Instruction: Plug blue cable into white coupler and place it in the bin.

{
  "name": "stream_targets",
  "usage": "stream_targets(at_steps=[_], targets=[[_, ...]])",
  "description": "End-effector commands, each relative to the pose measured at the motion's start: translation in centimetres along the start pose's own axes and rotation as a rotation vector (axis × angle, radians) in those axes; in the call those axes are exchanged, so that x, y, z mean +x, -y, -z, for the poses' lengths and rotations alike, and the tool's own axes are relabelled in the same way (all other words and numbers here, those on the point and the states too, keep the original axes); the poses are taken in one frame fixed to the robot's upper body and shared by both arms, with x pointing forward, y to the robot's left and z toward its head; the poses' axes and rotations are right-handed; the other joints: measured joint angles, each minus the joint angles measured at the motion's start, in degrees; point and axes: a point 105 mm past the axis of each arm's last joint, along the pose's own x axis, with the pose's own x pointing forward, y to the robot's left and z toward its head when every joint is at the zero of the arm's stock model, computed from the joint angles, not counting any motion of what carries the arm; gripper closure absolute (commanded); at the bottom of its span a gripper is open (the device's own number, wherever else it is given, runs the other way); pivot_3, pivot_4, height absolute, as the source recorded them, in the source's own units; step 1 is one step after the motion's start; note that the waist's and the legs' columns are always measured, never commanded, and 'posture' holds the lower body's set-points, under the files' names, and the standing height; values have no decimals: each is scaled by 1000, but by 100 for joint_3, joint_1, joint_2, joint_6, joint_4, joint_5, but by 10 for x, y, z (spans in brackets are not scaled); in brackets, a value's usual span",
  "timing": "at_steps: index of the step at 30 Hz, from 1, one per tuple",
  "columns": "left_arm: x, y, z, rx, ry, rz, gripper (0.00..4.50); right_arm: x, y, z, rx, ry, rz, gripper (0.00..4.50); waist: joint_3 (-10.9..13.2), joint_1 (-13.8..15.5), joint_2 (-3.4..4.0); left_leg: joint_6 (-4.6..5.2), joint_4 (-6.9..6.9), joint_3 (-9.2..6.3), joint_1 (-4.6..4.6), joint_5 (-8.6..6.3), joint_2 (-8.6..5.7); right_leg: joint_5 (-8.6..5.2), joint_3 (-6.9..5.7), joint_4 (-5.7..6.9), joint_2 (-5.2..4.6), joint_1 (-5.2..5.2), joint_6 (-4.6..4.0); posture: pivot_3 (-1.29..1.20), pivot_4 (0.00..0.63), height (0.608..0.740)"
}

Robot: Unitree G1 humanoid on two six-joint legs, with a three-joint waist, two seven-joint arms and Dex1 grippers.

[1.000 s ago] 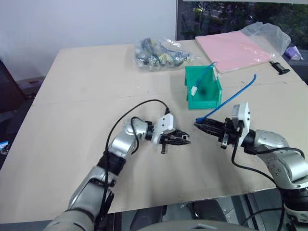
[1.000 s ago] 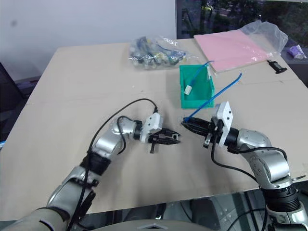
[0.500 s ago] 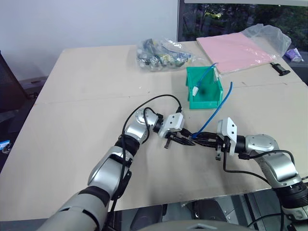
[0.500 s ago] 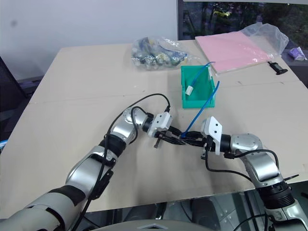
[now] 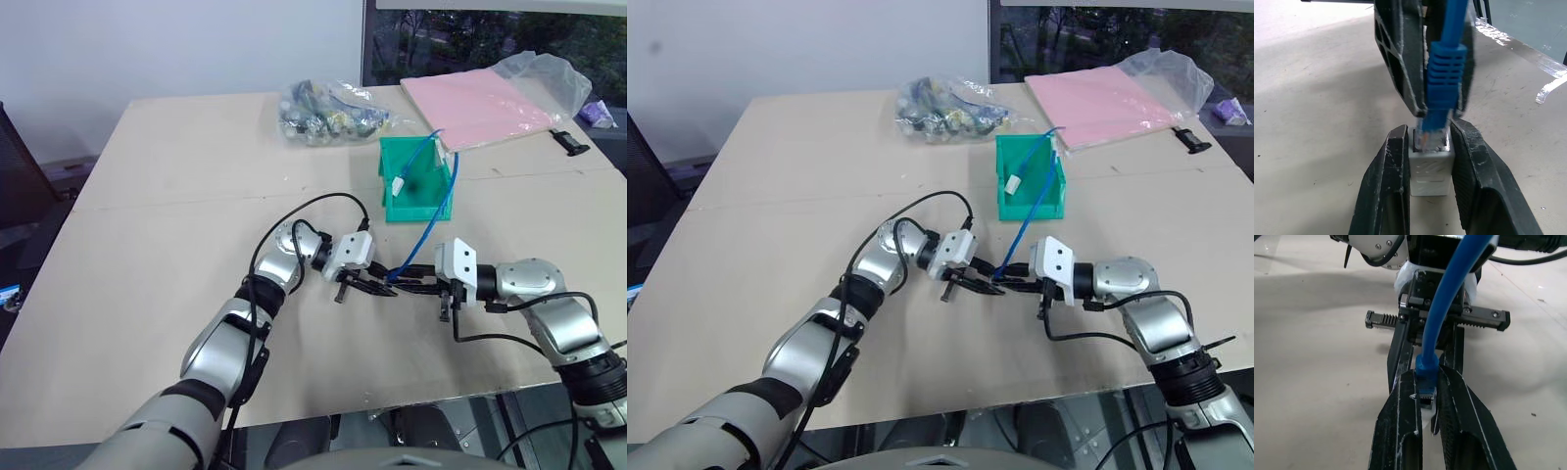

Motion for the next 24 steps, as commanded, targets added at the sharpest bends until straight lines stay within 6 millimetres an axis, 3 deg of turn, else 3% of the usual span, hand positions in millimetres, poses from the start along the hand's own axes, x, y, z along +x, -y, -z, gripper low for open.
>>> stream_targets(at_steps=[1, 9, 13, 17, 21, 24], targets=[[4, 7, 14, -34, -54, 18, 3946, -4, -5, 7, 29, -50, -27, 4500, -2, 2, 0, 0, 0, 0, 0, 0, 0, 0, 0, 0, 0, 0, 0, 0, 150, 740], [5, 7, 15, -34, -56, 13, 3946, 3, -12, 9, 53, -67, -28, 4500, -2, 22, 0, 0, 1, -1, 0, 0, 0, 0, 0, -1, -1, 0, 0, 0, 150, 740], [6, 7, 15, -35, -52, 10, 3946, 11, -17, 20, 121, -102, -1, 4500, -8, 20, -3, 0, 1, -2, 0, 0, 0, 0, 0, 0, 0, 0, 0, 0, 150, 740], [5, 7, 14, -40, -44, 1, 3946, 13, -29, 46, 243, -158, 2, 4500, -54, 6, -13, 0, 0, -2, 3, 0, 1, 0, 1, 1, 2, 1, 0, 0, 150, 740], [5, 6, 14, -44, -39, -7, 3946, 9, -56, 81, 310, -284, -83, 4500, -107, -1, -14, 1, 0, 0, 15, -1, 1, 0, 3, 1, 2, 8, 0, 0, 150, 740], [4, 6, 13, -49, -37, -14, 3946, 9, -65, 90, 367, -315, -118, 4500, -137, -2, -16, 29, -33, 0, 100, -18, 2, -3, 3, -24, 3, 81, 2, 0, 150, 740]])
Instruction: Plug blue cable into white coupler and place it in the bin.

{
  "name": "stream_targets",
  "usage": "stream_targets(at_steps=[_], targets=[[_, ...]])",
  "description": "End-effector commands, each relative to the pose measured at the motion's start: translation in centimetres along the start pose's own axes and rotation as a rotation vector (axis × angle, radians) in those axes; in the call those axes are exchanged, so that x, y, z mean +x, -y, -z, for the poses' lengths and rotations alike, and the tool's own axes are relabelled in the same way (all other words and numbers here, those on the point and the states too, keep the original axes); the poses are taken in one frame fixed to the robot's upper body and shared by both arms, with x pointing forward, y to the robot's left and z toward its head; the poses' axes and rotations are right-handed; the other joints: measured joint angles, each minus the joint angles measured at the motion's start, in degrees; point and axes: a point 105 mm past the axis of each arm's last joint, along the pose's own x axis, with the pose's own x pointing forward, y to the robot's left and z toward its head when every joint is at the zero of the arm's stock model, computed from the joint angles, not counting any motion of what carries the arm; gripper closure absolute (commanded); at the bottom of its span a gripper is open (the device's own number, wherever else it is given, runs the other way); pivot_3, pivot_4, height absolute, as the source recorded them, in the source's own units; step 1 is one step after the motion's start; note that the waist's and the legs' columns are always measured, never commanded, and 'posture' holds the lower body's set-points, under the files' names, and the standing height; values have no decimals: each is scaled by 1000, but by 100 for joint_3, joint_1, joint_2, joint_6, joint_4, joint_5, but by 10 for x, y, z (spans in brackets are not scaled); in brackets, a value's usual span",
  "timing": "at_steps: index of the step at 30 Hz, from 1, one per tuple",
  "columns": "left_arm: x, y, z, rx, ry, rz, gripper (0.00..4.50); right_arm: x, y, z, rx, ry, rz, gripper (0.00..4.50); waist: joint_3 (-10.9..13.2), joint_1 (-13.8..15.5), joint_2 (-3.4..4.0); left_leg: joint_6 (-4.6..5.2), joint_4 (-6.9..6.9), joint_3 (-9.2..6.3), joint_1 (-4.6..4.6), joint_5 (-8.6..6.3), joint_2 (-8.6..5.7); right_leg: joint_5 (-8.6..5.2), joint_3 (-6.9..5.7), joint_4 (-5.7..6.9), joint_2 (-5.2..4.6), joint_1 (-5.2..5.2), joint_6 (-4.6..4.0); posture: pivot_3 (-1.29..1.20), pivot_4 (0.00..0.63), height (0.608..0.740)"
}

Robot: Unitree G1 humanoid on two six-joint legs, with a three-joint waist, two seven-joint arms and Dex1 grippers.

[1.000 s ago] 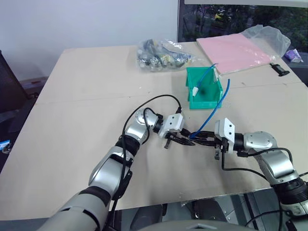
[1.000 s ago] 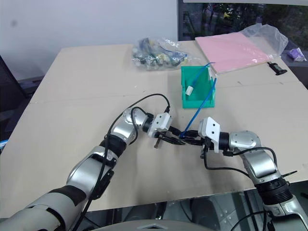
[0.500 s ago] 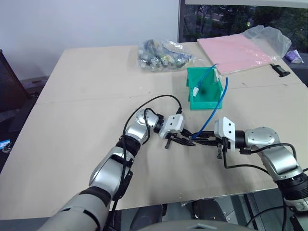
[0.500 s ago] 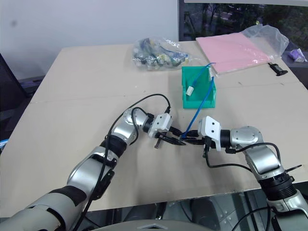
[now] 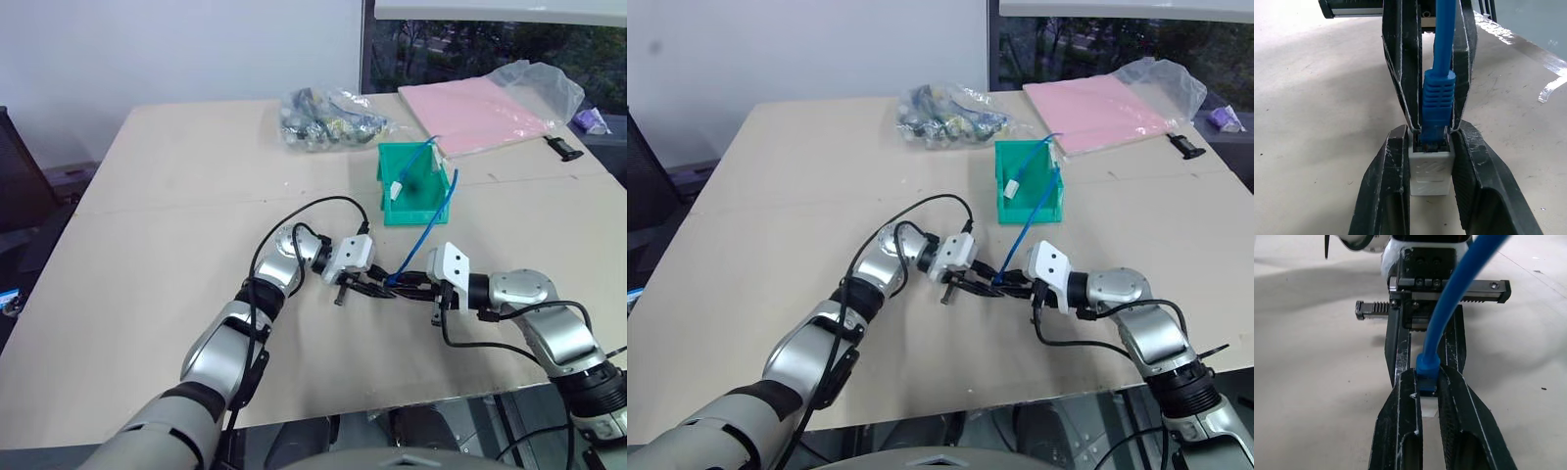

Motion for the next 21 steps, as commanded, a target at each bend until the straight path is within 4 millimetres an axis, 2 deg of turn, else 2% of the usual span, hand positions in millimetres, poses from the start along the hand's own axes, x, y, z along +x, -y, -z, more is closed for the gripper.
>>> stream_targets(at_steps=[1, 2, 3, 7, 9, 10, 15, 16, 18, 21], targets=[[2, 3, 6, -28, -17, 3, 3946, 6, -39, 68, 197, -221, -136, 4500, -19, -1, 2, 9, -8, 0, 23, -6, 3, -2, -1, -9, 2, 26, 1, 0, 150, 740], [2, 3, 6, -28, -19, 3, 3946, 8, -36, 63, 175, -193, -125, 4500, -26, -3, 0, 11, -9, -1, 31, -7, 4, -3, -3, -11, 3, 35, 2, 0, 150, 740], [1, 3, 6, -30, -19, 1, 3946, 12, -26, 49, 189, -110, -78, 4500, -31, -14, -4, 11, -9, -1, 33, -8, 4, -3, -2, -12, 5, 36, 2, 0, 150, 740], [-1, 4, 8, -57, -16, -8, 3946, 10, 1, -21, 206, 225, -18, 4500, -27, -63, 1, 10, -8, -1, 33, -7, 10, -1, 6, -8, 12, 32, 0, 0, 150, 740], [-2, 4, 9, -90, -10, -17, 2938, 6, 6, -43, 179, 279, -29, 4500, -24, -61, 3, 10, -6, 3, 19, -7, 10, 0, 14, 1, 11, 16, -1, 0, 150, 740], [-2, 4, 9, -100, -6, -21, 2683, 5, 8, -50, 172, 290, -32, 4500, -15, -74, 14, 10, -5, 2, 11, -7, 10, 0, 13, 3, 12, 8, -1, 0, 150, 740], [-11, -5, -7, -87, 75, -174, 293, -5, 26, -79, 206, 331, 8, 4500, -5, -53, 23, -19, -1, 4, -70, 10, 10, 1, 20, 22, 8, -80, -3, 0, 150, 740], [-15, -8, -12, -110, 110, -212, 135, -8, 29, -82, 220, 328, 13, 4500, -5, -51, 23, -20, 3, 1, -83, 10, 10, 1, 16, 22, 6, -87, -3, 0, 150, 740], [-27, -15, -22, -126, 134, -316, 135, -16, 39, -93, 241, 329, 15, 4500, -4, -53, 24, -21, 13, -1, -121, 11, 6, 2, 13, 21, -13, -122, -3, 0, 150, 740], [-50, -22, -46, -134, 165, -466, 135, -27, 61, -103, 261, 317, 38, 4500, 9, -67, 26, -20, 10, 1, -133, 11, 5, 2, 17, 19, -21, -137, -3, 0, 150, 740]])
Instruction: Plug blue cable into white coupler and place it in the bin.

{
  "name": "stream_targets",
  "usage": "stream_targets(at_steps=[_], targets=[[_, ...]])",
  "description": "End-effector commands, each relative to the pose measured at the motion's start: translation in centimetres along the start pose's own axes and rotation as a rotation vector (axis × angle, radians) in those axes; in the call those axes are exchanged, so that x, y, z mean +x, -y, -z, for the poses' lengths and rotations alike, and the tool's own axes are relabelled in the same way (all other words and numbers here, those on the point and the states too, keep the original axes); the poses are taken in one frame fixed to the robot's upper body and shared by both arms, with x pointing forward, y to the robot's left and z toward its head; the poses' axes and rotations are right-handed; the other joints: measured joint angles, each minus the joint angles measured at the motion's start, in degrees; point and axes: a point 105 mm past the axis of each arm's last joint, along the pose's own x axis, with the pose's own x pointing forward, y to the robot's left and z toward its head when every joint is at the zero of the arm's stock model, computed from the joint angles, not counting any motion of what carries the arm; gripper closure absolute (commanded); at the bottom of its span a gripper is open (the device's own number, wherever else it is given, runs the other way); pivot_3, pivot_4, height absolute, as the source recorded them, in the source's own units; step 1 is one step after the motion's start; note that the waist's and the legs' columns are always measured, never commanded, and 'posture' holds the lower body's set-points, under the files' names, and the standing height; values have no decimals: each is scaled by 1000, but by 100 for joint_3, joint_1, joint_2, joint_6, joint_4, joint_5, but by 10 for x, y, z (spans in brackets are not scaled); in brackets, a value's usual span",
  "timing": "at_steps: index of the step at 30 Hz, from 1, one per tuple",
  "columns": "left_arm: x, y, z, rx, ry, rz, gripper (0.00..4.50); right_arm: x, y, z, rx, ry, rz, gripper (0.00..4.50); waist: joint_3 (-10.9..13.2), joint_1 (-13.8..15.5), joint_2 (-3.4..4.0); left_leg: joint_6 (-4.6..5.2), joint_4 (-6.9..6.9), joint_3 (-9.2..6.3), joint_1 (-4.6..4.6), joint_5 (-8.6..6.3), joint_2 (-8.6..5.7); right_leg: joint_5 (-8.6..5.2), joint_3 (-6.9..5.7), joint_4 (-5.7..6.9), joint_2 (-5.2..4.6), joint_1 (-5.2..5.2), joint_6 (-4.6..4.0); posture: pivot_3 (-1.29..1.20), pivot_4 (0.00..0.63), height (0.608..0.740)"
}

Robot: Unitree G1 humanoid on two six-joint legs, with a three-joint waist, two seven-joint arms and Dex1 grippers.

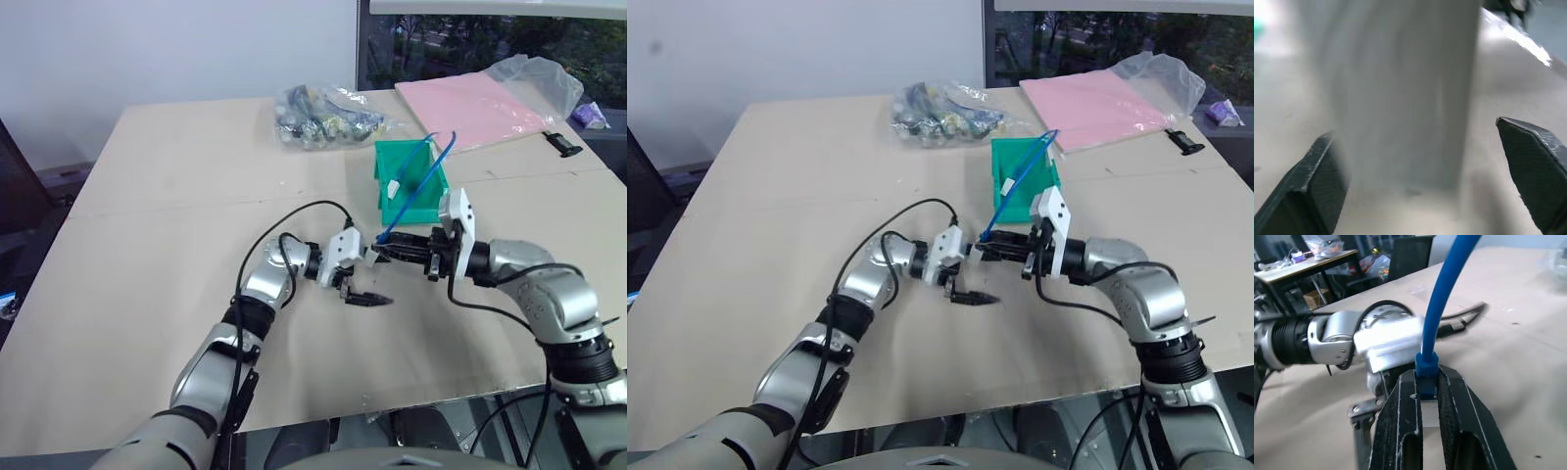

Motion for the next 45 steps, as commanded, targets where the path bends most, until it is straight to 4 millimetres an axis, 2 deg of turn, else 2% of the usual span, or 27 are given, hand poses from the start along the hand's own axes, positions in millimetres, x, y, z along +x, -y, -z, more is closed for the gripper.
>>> stream_targets(at_steps=[1, 3, 7, 10, 15, 16, 18, 19, 23, 24, 25, 29, 32, 35, 38, 42, 45], targets=[[-16, -12, -49, 32, 92, -160, 135, -10, 20, -28, -4, 23, 38, 4500, 3, -6, 0, 0, -1, 1, 0, 0, 0, 0, 2, 0, 2, -3, 0, 0, 150, 740], [-25, -18, -71, 23, 116, -259, 135, -12, 39, -35, -7, 2, 79, 4500, 6, 1, 0, 0, -6, 1, 1, 0, 1, 0, 3, 1, 1, -5, 0, 0, 150, 740], [-35, -22, -96, -2, 105, -410, 135, -12, 78, -53, 19, -4, 163, 4500, 9, 2, 2, 0, -8, 9, 2, 0, 1, 0, 5, 0, 1, -4, 0, 0, 150, 740], [-38, -25, -103, -23, 75, -506, 135, -10, 102, -59, 38, -36, 224, 4500, 17, -1, 7, -1, -10, 16, 2, 0, 0, 0, 10, -1, 1, -7, 0, 0, 150, 740], [-33, -27, -107, -68, 100, -585, 135, 4, 130, -54, 0, -116, 304, 4500, 18, -17, 8, -2, -16, 17, 0, 1, 1, 0, 10, -8, 1, -10, -1, 0, 150, 740], [-32, -28, -106, -72, 98, -591, 0, 5, 136, -55, -12, -116, 342, 3867, 19, -20, 9, -2, -16, 20, 1, 1, 1, 0, 11, -8, 1, -10, -1, 0, 150, 740], [-31, -29, -103, -70, 88, -601, 0, 4, 150, -62, -32, -89, 445, 3053, 22, -27, 12, -4, -17, 20, -1, 2, 1, 0, 11, -8, 0, -13, -1, 0, 150, 740], [-31, -30, -104, -75, 94, -605, 0, 0, 158, -68, -68, -74, 513, 2669, 23, -29, 15, -4, -18, 20, -1, 2, 1, 1, 12, -8, 0, -14, -1, 0, 150, 740], [-34, -33, -102, -96, 107, -615, 0, -18, 175, -87, -208, -61, 691, 532, 28, -17, 20, -10, -16, 18, -19, 6, -1, 1, 9, -6, -2, -30, -2, 0, 150, 740], [-35, -33, -100, -97, 104, -619, 0, -22, 177, -89, -223, -59, 711, 170, 28, -20, 20, -10, -16, 19, -19, 6, -1, 1, 9, -7, -2, -31, -2, 0, 150, 740], [-37, -34, -99, -95, 102, -624, 0, -27, 178, -89, -233, -63, 720, 29, 28, -24, 20, -10, -17, 19, -19, 6, -1, 1, 8, -7, -2, -31, -2, 0, 150, 740], [-43, -31, -99, -68, 110, -632, 0, -46, 176, -83, -252, -73, 699, 29, 29, -37, 22, -10, -18, 20, -19, 6, -1, 1, 9, -7, -1, -31, -2, 0, 150, 740], [-54, -29, -95, -28, 101, -668, 0, -58, 165, -81, -286, -39, 645, 29, 31, -41, 24, -10, -18, 20, -18, 6, 0, 1, 10, -6, -1, -31, -1, 0, 150, 740], [-73, -17, -83, -53, 127, -719, 0, -72, 137, -66, -281, 27, 582, 29, 32, -65, 27, -10, -17, 20, -19, 6, 2, 1, 12, -5, -1, -32, -1, 0, 150, 740], [-93, -1, -57, -74, 61, -775, 0, -83, 101, -46, -263, 95, 512, 29, 34, -87, 31, -10, -19, 17, -22, 5, 5, 0, 11, -4, 1, -42, -2, 0, 150, 740], [-111, 26, -27, -89, 13, -839, 0, -99, 61, -3, -197, 100, 482, 29, 41, -76, 41, -9, -20, 20, -19, 5, 1, 2, 21, 2, -2, -47, -2, 0, 150, 740], [-114, 49, -8, -131, -18, -852, 0, -106, 35, 29, -182, 48, 438, 29, 42, -2, 45, -7, -22, 25, 8, 3, 0, 2, 27, 2, -2, -20, -3, 0, 150, 740]])
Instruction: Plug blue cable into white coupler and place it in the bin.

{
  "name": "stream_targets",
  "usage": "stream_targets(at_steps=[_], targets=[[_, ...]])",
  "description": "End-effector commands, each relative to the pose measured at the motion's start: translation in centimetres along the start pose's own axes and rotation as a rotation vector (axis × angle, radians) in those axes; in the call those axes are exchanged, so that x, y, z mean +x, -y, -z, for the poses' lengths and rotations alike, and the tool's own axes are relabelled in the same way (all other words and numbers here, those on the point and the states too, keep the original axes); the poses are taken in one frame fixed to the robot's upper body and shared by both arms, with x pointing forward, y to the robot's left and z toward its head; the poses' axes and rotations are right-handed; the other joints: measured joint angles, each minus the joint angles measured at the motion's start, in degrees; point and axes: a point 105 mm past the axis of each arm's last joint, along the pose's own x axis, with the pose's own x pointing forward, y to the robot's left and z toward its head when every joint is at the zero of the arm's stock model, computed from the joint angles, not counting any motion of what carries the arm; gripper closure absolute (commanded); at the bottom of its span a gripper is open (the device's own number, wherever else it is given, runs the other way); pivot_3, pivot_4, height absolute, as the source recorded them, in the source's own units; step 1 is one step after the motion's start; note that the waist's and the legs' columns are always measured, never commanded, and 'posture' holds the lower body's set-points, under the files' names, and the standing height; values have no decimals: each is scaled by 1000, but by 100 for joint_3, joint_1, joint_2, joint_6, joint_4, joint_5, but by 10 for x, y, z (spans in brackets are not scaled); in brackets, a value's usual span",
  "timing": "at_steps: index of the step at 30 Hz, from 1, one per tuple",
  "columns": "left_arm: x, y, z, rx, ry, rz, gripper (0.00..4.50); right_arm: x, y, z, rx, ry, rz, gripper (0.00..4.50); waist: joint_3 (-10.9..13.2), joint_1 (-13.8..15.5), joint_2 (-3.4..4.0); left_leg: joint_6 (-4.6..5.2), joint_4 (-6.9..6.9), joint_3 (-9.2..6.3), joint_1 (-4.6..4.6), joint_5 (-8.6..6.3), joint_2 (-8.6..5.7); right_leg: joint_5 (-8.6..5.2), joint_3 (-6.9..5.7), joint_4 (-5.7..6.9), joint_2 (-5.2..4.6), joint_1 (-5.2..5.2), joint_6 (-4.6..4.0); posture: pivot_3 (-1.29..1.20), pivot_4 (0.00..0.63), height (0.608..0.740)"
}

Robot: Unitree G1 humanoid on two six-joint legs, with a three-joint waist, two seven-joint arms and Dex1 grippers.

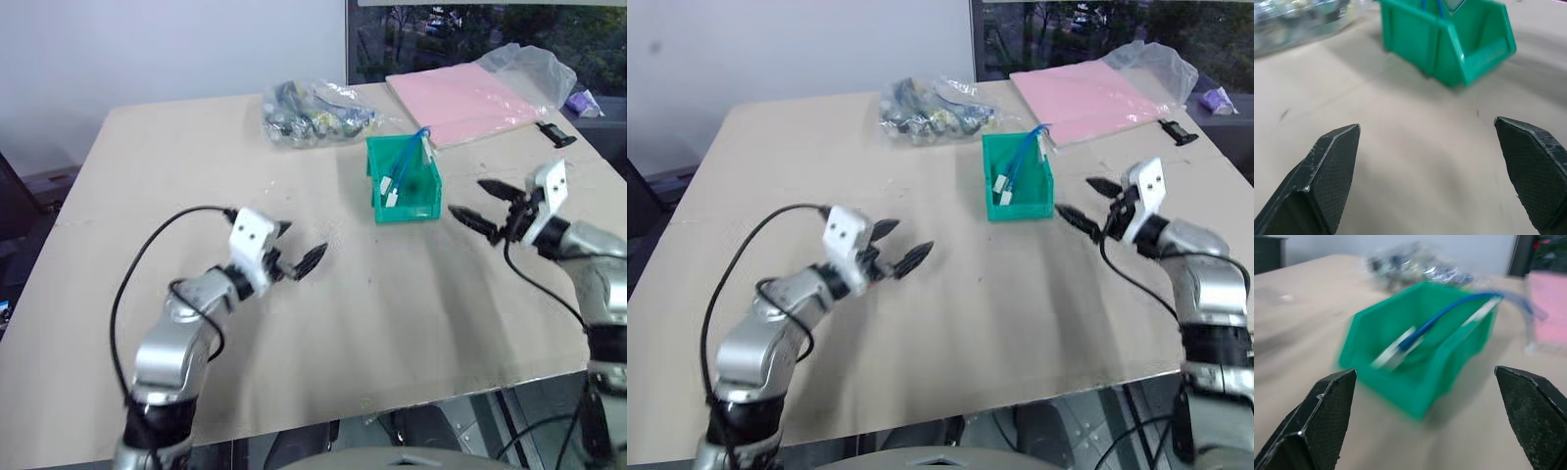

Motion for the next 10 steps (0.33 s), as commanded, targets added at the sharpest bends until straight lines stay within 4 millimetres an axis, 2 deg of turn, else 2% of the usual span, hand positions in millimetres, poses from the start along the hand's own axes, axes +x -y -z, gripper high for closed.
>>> stream_targets(at_steps=[1, 3, 6, 10], targets=[[-18, 9, -1, 33, 40, -23, 0, -17, -25, 0, -41, 34, -72, 29, 7, 53, 10, 1, -1, 2, 14, -1, 0, 0, 1, -1, 0, 14, 0, 0, 150, 740], [-26, 17, 10, 25, 19, -24, 0, -25, -37, 9, 30, 49, -82, 29, 15, 68, 21, 29, 0, 3, 25, -18, 0, 6, -4, -8, -1, 35, -10, 0, 150, 740], [-37, 32, 27, -9, -9, -29, 0, -36, -58, 42, 19, -40, -135, 29, 15, 86, 21, 31, 2, 3, 44, -19, 1, 11, -6, -18, -2, 61, -18, 0, 150, 740], [-41, 41, 35, 9, -26, -23, 0, -44, -62, 65, 56, -94, -119, 29, 22, 116, 26, 37, 2, 7, 60, -23, 1, 10, -5, -26, -2, 79, -18, 0, 150, 740]])
